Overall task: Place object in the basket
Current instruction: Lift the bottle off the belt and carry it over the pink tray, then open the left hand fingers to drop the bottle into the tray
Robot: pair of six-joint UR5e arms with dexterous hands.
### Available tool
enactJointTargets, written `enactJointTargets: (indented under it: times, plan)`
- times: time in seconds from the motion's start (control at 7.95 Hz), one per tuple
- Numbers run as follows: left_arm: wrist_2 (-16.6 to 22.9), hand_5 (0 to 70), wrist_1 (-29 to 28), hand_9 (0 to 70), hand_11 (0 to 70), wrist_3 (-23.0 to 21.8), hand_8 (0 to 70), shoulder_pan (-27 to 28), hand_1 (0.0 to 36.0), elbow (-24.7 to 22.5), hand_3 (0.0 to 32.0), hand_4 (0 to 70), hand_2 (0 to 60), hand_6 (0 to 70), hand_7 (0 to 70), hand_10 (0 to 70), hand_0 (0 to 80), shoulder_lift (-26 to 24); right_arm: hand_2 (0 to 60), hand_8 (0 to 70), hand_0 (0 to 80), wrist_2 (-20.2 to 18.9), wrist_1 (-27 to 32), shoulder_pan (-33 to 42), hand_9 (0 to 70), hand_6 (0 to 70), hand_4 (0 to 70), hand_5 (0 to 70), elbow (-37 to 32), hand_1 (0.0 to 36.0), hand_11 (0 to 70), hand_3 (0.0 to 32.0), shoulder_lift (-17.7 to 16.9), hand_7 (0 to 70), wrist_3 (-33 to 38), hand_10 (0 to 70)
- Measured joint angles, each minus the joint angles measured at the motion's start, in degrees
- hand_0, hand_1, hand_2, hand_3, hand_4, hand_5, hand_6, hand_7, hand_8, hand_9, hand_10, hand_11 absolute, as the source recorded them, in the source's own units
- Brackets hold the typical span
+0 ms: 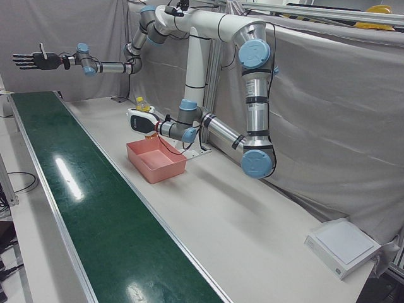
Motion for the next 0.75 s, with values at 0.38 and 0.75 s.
enactJointTargets:
  times: [0.38, 0.75]
  plan:
    - [-0.35, 12.6, 0.33, 1.0, 12.8, 0.34, 1.2, 0.54, 9.5, -3.97, 0.0, 12.7, 0.0, 0.0, 2.2, 7.7, 56.5, 5.26, 0.0, 0.0, 0.0, 0.00, 0.00, 0.00, 0.0, 0.0, 0.0, 0.0, -0.01, 0.0, 0.0, 0.0, 0.05, 0.0, 0.00, 0.0]
    - [-0.47, 8.9, 0.11, 0.3, 8.4, 0.64, 1.0, 0.77, 13.9, -4.52, 1.4, 9.0, 0.0, 0.0, 0.8, 4.3, 60.9, 5.50, 0.0, 0.0, 0.0, 0.00, 0.00, 0.00, 0.0, 0.0, 0.0, 0.0, -0.01, 0.0, 0.0, 0.0, 0.00, 0.0, 0.00, 0.0]
